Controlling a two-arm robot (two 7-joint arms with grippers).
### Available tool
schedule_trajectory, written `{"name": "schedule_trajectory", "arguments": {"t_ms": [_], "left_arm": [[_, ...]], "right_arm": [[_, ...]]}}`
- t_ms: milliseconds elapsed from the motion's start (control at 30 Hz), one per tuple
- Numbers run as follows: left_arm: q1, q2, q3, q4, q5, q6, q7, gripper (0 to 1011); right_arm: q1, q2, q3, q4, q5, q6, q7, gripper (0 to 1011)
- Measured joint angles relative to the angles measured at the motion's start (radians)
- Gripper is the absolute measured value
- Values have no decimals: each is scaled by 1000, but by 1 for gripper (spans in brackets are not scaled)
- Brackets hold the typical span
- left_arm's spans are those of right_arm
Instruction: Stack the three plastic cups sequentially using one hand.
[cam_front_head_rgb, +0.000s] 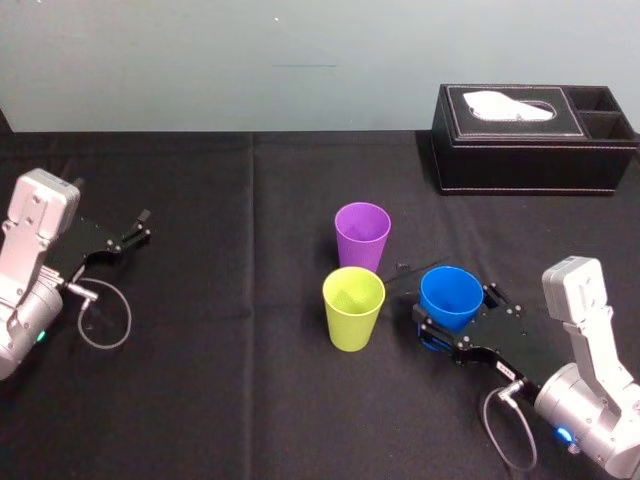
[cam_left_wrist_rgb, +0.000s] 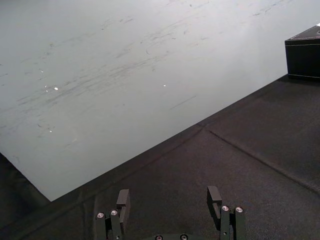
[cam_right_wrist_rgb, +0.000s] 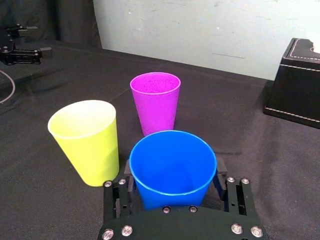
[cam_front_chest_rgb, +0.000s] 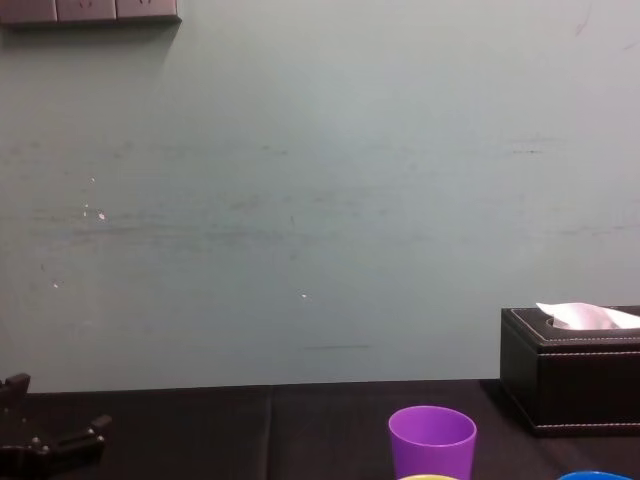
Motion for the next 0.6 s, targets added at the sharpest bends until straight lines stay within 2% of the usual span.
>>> {"name": "schedule_trajectory", "arguments": {"t_ms": [67,100,200,533,600], "left_arm": [[0,0,0,0,0,0,0,1011],[0,0,0,0,0,0,0,1011],[0,0,0,0,0,0,0,1011],[0,0,0,0,0,0,0,1011],[0,0,0,0,0,0,0,1011]], "right_arm": [[0,0,0,-1,1,0,0,863],[0,0,0,-1,1,0,0,863],[-1,1,0,-1,1,0,0,778],[-2,0,4,-4,2,1,1,733],[1,1,12,-15,-2,16,4,726]]}}
